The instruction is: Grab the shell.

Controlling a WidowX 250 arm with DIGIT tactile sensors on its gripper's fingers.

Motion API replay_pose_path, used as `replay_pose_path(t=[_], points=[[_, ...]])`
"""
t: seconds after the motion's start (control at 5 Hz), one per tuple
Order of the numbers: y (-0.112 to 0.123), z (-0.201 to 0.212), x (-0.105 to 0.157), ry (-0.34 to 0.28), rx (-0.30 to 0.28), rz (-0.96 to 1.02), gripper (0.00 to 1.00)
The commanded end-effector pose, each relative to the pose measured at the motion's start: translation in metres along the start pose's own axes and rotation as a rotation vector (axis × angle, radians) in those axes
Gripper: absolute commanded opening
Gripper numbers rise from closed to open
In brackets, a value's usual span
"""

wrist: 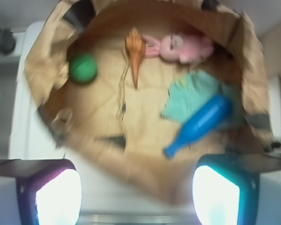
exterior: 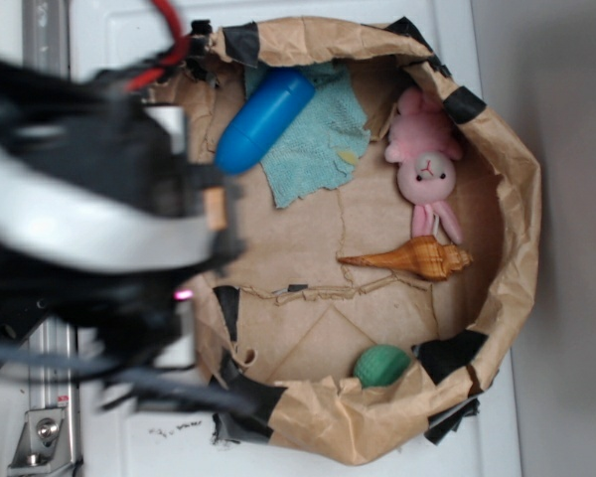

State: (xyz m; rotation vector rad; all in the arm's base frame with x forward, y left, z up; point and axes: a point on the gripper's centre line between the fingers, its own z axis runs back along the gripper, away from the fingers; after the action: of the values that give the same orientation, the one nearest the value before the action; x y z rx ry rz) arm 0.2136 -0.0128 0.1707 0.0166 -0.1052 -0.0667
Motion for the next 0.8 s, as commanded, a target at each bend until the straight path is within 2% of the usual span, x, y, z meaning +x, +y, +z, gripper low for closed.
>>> replay_pose_path(t=[0.0,0.2,0.4,0.6], points=[[0.02,-0.052,0.098,-0.018,-0.079,-0.058,1.0],[0.003,-0.074,0.106,-0.029,-0.092,-0.119,1.0],[-0.02,-0.095,0.092,-0.018,-0.075,-0.211,1.0],[-0.023,-0.105,0.089,-0.047,-0.104,-0.205,1.0]])
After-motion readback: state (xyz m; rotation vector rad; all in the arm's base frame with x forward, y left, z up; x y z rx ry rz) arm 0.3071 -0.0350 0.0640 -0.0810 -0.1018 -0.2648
